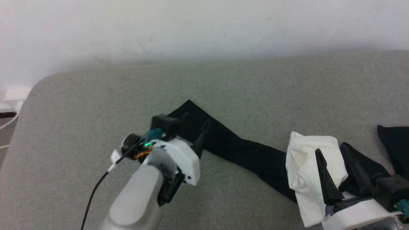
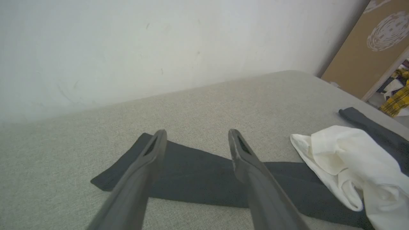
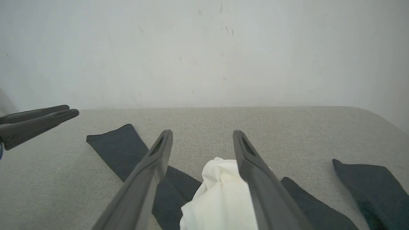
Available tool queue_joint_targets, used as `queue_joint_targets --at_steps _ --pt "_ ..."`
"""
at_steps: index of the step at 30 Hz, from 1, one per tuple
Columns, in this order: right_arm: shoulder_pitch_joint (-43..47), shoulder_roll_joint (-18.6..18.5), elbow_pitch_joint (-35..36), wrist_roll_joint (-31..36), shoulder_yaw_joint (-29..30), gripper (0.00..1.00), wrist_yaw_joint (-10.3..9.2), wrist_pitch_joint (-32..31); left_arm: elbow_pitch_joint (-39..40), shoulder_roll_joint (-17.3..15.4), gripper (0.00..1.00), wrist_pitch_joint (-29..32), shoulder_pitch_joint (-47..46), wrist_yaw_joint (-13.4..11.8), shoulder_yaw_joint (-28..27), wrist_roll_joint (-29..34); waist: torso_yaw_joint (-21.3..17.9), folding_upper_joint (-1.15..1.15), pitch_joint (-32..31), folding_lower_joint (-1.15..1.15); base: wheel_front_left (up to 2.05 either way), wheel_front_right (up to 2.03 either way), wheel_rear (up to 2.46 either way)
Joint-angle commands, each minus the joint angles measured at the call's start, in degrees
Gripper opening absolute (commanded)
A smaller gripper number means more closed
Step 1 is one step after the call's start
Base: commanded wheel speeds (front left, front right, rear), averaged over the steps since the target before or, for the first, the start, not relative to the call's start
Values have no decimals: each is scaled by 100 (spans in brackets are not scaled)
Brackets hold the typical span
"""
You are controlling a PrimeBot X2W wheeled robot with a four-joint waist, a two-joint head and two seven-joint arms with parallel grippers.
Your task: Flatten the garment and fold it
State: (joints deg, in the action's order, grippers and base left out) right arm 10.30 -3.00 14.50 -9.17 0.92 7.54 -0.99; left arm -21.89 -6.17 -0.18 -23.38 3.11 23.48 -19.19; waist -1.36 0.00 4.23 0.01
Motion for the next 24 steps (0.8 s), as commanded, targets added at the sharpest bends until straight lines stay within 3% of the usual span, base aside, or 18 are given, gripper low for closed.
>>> queue_joint_targets --at_steps 1,7,16,17,18,19,21,24 --pt "-95 12 -10 -20 -33 100 -5 -6 -201 40 100 147 -192 87 119 49 -197 0 192 -1 0 0 0" --pt "-274 12 -135 -65 -107 100 -5 15 -1385 227 100 1071 -1074 384 884 -102 -448 0 449 -1 0 0 0" --pt "-351 12 -259 -208 -142 100 -5 109 -2561 317 100 2459 -1581 435 2090 -793 -696 0 596 -1 0 0 0" --pt "-354 12 -272 -216 -136 100 -5 120 -2645 320 96 2662 -1573 435 2206 -935 -710 0 589 -1 0 0 0" --pt "-358 12 -281 -226 -130 100 -5 131 -2651 322 70 2715 -1585 435 2314 -1039 -728 0 583 -1 0 0 0" --pt "-361 12 -289 -235 -124 100 -5 136 -2670 324 0 2713 -1596 436 2407 -1098 -743 0 578 -1 0 0 0" --pt "-360 12 -309 -245 -97 100 -5 142 -2763 325 0 2913 -1557 436 2632 -1261 -754 0 540 -1 0 0 0" --pt "-323 12 -331 -256 -21 100 -5 125 -2782 321 0 2721 -1620 436 2661 -1469 -715 0 467 -1 0 0 0"
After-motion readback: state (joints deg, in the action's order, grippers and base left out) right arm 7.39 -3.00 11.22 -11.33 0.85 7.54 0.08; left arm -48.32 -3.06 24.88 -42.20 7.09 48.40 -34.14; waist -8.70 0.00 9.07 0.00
